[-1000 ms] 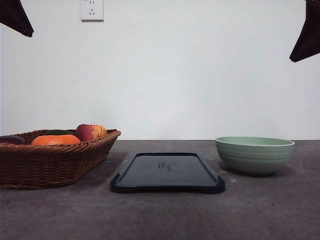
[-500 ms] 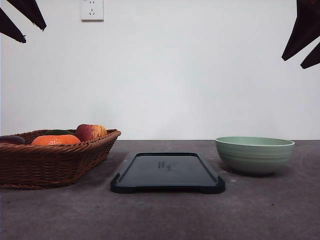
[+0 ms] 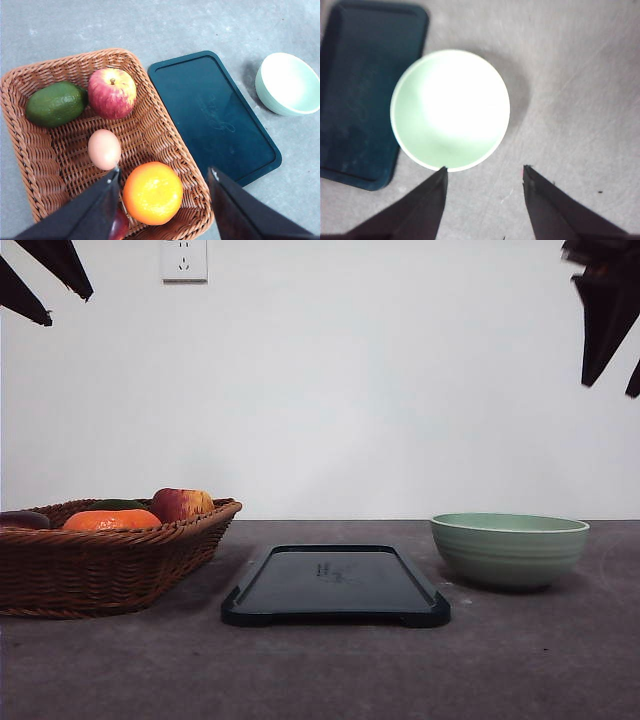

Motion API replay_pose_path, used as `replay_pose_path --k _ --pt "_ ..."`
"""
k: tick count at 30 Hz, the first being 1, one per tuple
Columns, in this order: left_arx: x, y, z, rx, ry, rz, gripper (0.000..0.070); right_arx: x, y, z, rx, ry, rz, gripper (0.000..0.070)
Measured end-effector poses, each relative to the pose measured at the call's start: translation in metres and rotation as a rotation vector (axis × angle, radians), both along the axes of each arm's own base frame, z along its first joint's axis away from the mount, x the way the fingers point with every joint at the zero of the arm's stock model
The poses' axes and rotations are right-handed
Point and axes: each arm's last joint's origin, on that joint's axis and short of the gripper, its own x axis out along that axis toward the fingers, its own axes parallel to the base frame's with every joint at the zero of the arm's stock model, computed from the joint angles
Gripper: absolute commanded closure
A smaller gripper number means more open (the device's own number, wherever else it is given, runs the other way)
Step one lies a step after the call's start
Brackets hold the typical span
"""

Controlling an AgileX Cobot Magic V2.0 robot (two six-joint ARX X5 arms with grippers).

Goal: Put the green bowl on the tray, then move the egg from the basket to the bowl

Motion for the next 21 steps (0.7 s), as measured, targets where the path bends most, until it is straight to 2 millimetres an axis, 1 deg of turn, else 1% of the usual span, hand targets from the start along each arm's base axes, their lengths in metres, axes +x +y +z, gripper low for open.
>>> replay_pose_path --k 3,10,17,19,21 --pt "0.0 0.0 0.0 -0.007 0.005 0.007 0.0349 0.015 0.001 -0.011 -0.003 0.048 0.0 0.0401" --pt "0.0 0.0 0.0 -0.011 0.008 0.011 0.0349 0.045 0.003 -0.048 -0.01 0.172 0.0 0.0402" --pt "0.0 0.0 0.0 -0.011 0.008 0.011 0.0349 0.067 0.004 -0.081 -0.013 0.224 0.001 0.0403" --pt "0.0 0.0 0.0 -0.011 0.008 0.011 0.0349 0.071 0.004 -0.087 -0.014 0.228 0.001 0.0411" --pt "0.0 0.0 0.0 -0.011 0.008 0.011 0.0349 0.075 0.005 -0.094 -0.014 0.235 0.001 0.0448"
